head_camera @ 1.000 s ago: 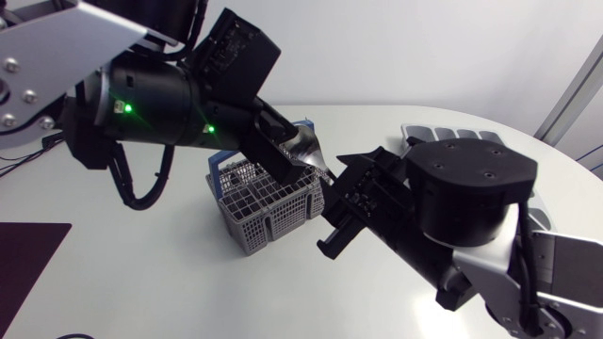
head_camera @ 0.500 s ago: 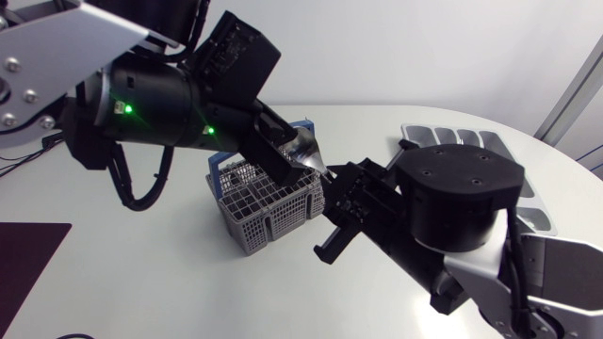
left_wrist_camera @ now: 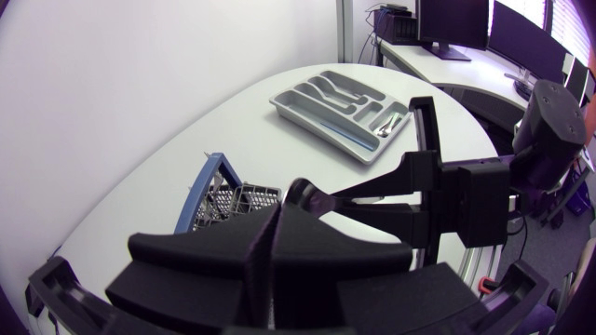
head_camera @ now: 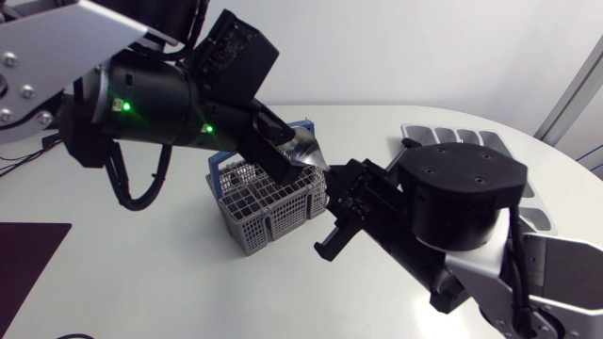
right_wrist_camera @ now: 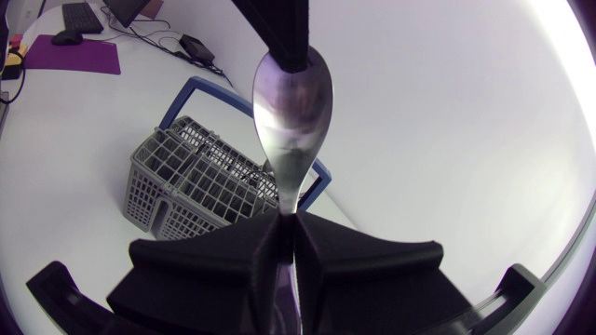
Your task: Unload the cutlery basket into the drawer organizer.
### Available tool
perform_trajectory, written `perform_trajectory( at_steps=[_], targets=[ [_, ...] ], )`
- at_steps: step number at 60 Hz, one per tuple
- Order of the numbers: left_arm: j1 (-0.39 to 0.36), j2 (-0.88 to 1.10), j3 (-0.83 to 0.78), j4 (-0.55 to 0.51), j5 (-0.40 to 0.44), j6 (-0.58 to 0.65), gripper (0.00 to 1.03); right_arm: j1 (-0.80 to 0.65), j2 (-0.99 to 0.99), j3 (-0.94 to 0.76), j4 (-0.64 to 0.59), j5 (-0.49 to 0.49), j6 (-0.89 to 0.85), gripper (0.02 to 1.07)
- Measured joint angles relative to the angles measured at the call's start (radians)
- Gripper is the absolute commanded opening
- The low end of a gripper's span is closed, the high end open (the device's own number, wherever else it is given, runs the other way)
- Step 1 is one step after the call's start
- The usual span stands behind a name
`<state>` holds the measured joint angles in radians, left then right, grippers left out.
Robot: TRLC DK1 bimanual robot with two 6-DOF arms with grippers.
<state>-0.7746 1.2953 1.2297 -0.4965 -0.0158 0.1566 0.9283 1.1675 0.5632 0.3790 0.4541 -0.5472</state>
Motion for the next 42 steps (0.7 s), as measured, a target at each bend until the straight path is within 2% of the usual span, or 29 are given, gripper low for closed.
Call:
perform_trajectory(
  at_steps=[2, 3, 4, 5, 6, 9, 12, 13, 17, 25, 34, 42],
  targets=[
    [0.000, 0.000, 0.000, -0.001, 0.000, 0.000, 0.20, 0.000, 0.000, 0.000, 0.000, 0.000, 0.000, 0.15],
    [0.000, 0.000, 0.000, -0.001, 0.000, 0.000, 0.29, 0.000, 0.000, 0.000, 0.000, 0.000, 0.000, 0.15],
    [0.000, 0.000, 0.000, -0.001, 0.000, 0.000, 0.30, 0.000, 0.000, 0.000, 0.000, 0.000, 0.000, 0.15],
    [0.000, 0.000, 0.000, -0.001, 0.000, 0.000, 0.37, 0.000, -0.001, -0.001, 0.000, 0.000, 0.000, 0.15],
    [0.000, 0.000, 0.000, -0.001, 0.000, 0.000, 0.38, 0.000, -0.002, -0.001, 0.000, 0.000, 0.000, 0.15],
    [0.000, 0.000, 0.001, 0.003, 0.003, 0.000, 0.52, 0.000, -0.004, -0.001, -0.003, -0.004, -0.001, 0.15],
    [0.000, 0.000, 0.006, 0.013, 0.004, 0.000, 0.60, 0.000, -0.008, -0.005, -0.009, -0.011, -0.001, 0.15],
    [0.000, 0.000, 0.008, 0.018, 0.004, 0.000, 0.68, 0.000, -0.010, -0.008, -0.011, -0.012, 0.000, 0.15],
    [0.000, 0.000, 0.019, 0.042, -0.001, 0.000, 0.79, -0.004, -0.026, -0.016, -0.030, -0.012, 0.000, 0.15],
    [0.002, -0.014, 0.023, 0.078, -0.041, 0.000, 0.91, -0.038, -0.057, -0.025, -0.061, -0.024, 0.000, 0.15],
    [0.029, -0.032, 0.023, 0.095, -0.046, 0.003, 0.94, -0.123, -0.082, -0.026, -0.103, -0.074, 0.017, 0.15],
    [0.071, -0.039, 0.022, 0.113, -0.046, 0.025, 0.94, -0.280, -0.093, -0.026, -0.156, -0.165, 0.062, 0.15]
  ],
)
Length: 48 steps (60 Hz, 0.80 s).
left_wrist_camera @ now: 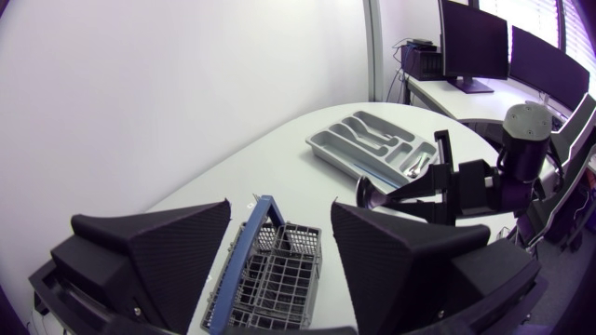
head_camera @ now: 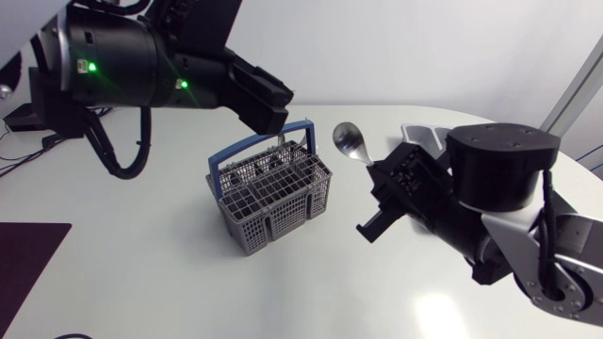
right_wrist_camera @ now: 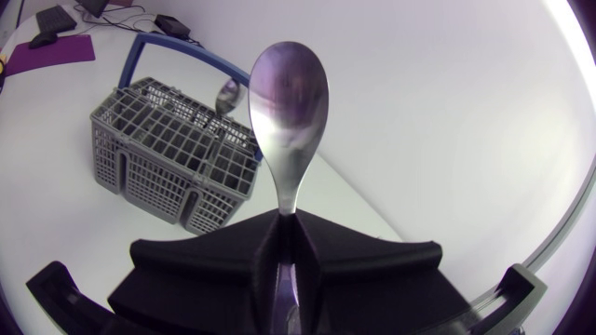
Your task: Unload the cutlery basket into the drawer organizer.
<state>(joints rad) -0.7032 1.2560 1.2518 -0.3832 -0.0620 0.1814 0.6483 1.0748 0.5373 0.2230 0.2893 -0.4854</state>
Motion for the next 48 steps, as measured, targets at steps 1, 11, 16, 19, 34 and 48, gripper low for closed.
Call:
perform_trajectory(
  at_steps=[1, 11, 16, 19, 34, 48],
  targets=[
    [0.003, -0.001, 0.000, 0.000, 0.000, 0.003, 0.94, -0.014, 0.000, 0.000, -0.004, -0.009, 0.007, 0.14],
    [0.022, -0.011, -0.002, 0.010, -0.003, 0.026, 0.94, -0.193, 0.006, 0.014, -0.041, -0.107, 0.058, 0.14],
    [0.025, -0.013, -0.008, 0.013, -0.003, 0.032, 0.94, -0.263, 0.029, 0.039, -0.044, -0.141, 0.077, 0.14],
    [0.027, -0.014, -0.012, 0.015, -0.003, 0.040, 0.94, -0.315, 0.055, 0.061, -0.047, -0.170, 0.095, 0.14],
    [0.028, -0.021, -0.035, 0.019, -0.005, 0.101, 0.94, -0.517, 0.202, 0.174, -0.072, -0.274, 0.159, 0.14],
    [0.029, -0.021, -0.050, 0.027, -0.007, 0.184, 0.94, -0.650, 0.356, 0.304, -0.102, -0.333, 0.211, 0.14]
  ],
)
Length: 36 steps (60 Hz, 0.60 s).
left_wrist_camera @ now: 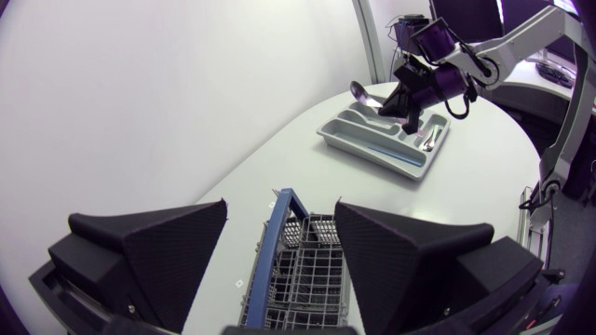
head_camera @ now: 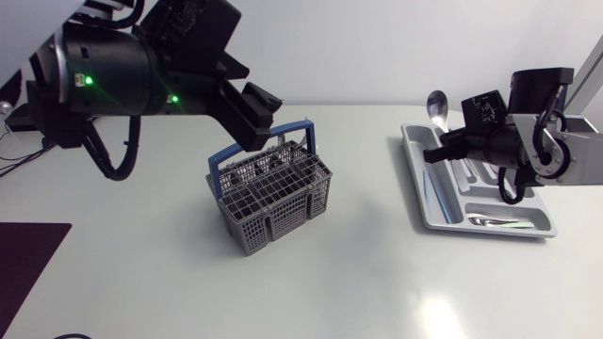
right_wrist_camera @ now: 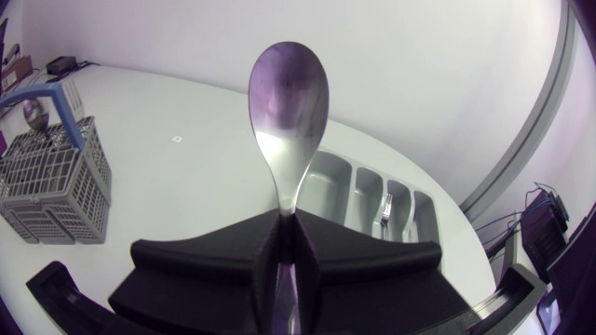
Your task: Unload the cutlery basket into the drawer organizer.
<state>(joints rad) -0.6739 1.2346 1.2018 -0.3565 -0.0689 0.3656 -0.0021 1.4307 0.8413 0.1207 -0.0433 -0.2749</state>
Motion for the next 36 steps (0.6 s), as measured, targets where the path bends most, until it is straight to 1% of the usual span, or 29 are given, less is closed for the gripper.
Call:
perform_trajectory(
  at_steps=[15, 24, 36],
  targets=[
    [0.010, 0.000, -0.026, 0.024, 0.000, 0.074, 0.94, -0.106, 0.171, 0.161, -0.039, -0.032, 0.040, 0.14],
    [0.021, 0.000, -0.031, 0.037, 0.000, 0.107, 0.94, -0.138, 0.258, 0.225, -0.043, -0.035, 0.060, 0.14],
    [0.058, 0.000, -0.032, 0.052, 0.016, 0.134, 0.94, -0.172, 0.380, 0.334, -0.070, -0.036, 0.092, 0.14]
  ],
)
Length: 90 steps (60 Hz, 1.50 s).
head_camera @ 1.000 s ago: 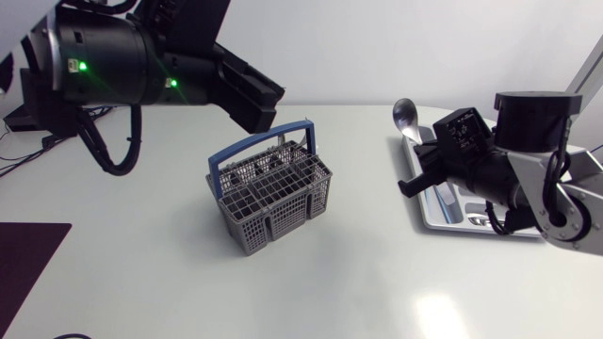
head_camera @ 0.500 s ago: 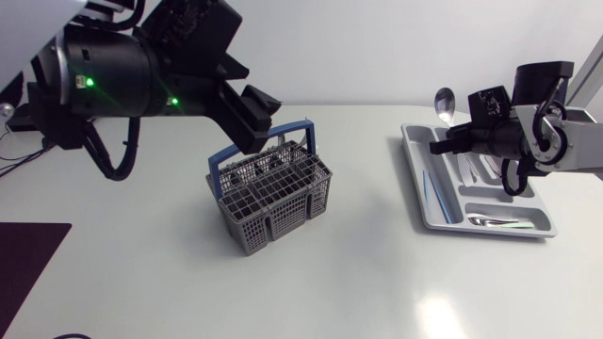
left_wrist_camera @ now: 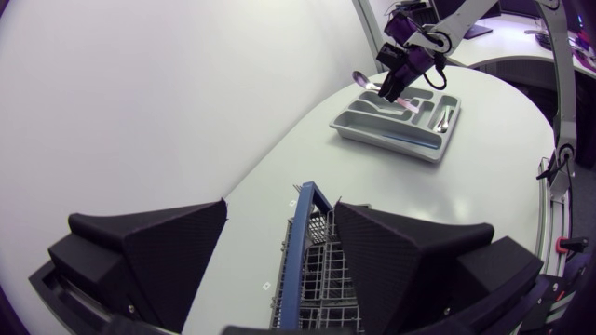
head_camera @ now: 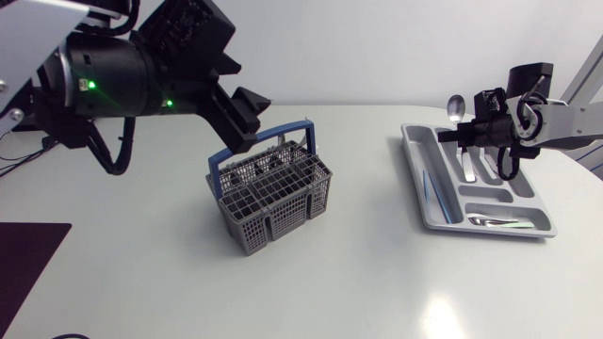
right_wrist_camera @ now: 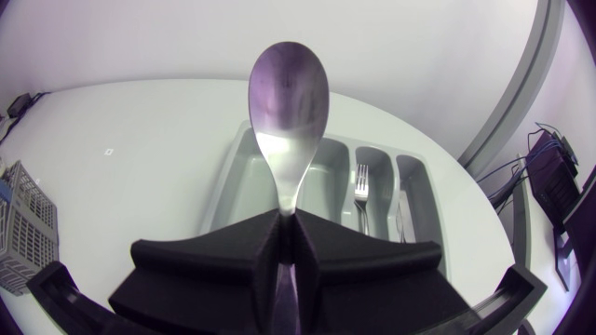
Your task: Unload the cutlery basket into the drawer organizer.
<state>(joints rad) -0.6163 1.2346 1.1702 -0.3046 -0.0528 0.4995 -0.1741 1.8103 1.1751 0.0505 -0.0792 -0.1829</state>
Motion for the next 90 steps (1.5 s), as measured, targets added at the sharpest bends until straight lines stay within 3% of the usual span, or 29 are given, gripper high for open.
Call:
perform_trajectory(
  at_steps=[21, 45, 47, 58, 61, 90],
  targets=[
    [0.071, 0.002, -0.001, 0.000, 0.076, 0.023, 0.94, -0.046, 0.216, 0.220, -0.060, 0.000, 0.051, 0.14],
    [0.072, 0.003, -0.023, 0.000, 0.095, 0.026, 0.94, -0.058, 0.369, 0.348, -0.109, 0.012, 0.080, 0.16],
    [0.072, 0.003, -0.025, 0.000, 0.098, 0.026, 0.94, -0.058, 0.375, 0.351, -0.111, 0.013, 0.080, 0.17],
    [0.072, 0.003, -0.028, 0.001, 0.098, 0.034, 0.94, -0.058, 0.383, 0.353, -0.118, 0.017, 0.080, 0.58],
    [0.072, 0.002, -0.031, 0.000, 0.099, 0.037, 0.94, -0.058, 0.381, 0.352, -0.118, 0.022, 0.080, 0.65],
    [0.112, -0.048, -0.064, -0.032, 0.125, 0.071, 0.94, -0.007, -0.012, 0.060, -0.106, 0.002, 0.057, 0.68]
  ],
)
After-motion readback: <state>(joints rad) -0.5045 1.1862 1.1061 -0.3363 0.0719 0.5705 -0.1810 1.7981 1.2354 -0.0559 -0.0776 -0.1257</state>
